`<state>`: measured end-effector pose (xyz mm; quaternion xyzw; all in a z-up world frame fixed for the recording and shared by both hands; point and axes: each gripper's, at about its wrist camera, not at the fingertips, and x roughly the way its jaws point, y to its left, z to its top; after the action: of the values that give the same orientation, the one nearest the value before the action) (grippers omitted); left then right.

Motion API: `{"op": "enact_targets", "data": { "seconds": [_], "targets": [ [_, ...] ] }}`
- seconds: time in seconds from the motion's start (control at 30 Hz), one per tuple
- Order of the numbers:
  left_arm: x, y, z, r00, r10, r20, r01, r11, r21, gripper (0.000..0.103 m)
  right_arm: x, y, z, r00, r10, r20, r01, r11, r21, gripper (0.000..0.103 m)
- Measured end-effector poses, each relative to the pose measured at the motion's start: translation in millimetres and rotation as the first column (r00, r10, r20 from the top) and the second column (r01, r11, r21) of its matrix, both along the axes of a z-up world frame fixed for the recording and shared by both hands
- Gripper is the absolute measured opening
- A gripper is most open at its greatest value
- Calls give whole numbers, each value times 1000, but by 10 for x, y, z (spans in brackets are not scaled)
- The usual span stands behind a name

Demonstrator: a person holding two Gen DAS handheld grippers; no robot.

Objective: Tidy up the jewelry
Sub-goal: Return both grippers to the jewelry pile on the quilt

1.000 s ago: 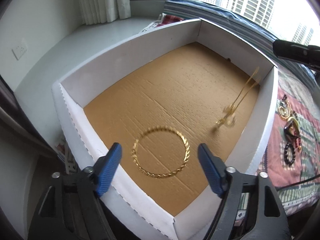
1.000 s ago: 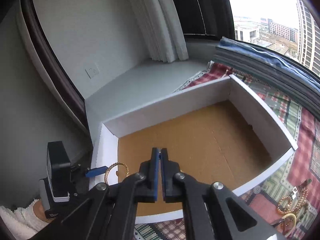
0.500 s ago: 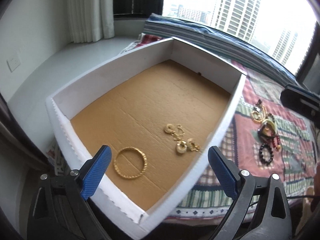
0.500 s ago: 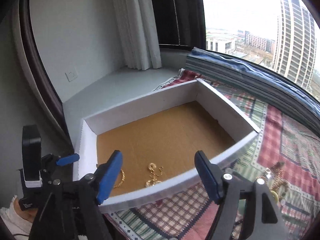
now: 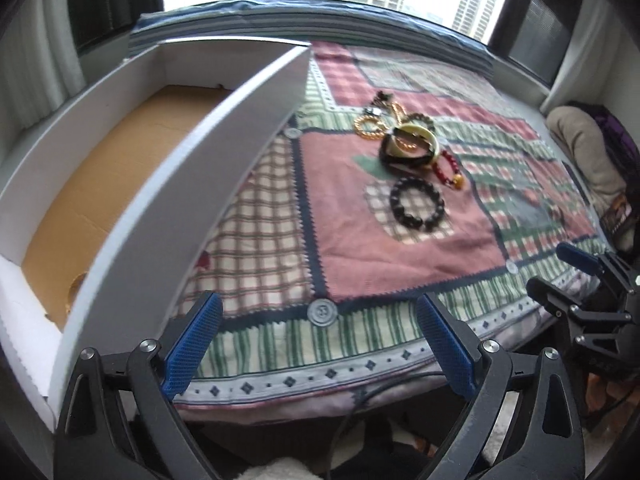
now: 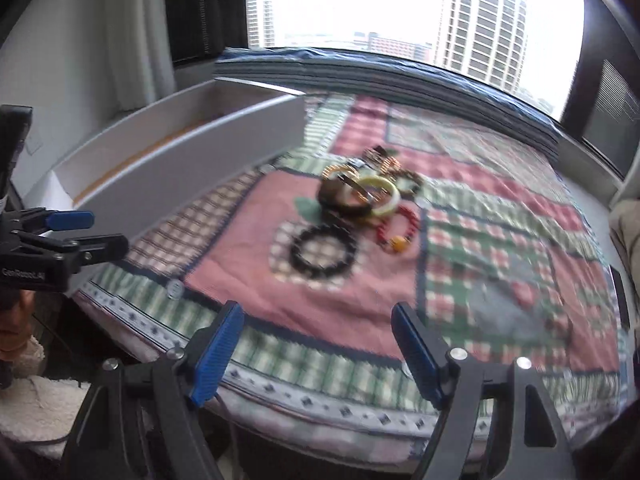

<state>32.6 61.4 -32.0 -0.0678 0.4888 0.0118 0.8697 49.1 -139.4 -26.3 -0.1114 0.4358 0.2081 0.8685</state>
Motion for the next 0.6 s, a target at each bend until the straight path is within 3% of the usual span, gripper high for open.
{"op": "enact_targets", "data": {
  "seconds": [0.17,0.6],
  "targets": [
    [21,-242,-27,998,-65,-11,65,998,22,98,-10,-202,-186,995,-73,-72,73,997,5,78],
    [82,-331,-129,996,-75,-45,76,997,30,98,50,-157,-113,995,-85,-51,85,996,0,78]
  ]
}}
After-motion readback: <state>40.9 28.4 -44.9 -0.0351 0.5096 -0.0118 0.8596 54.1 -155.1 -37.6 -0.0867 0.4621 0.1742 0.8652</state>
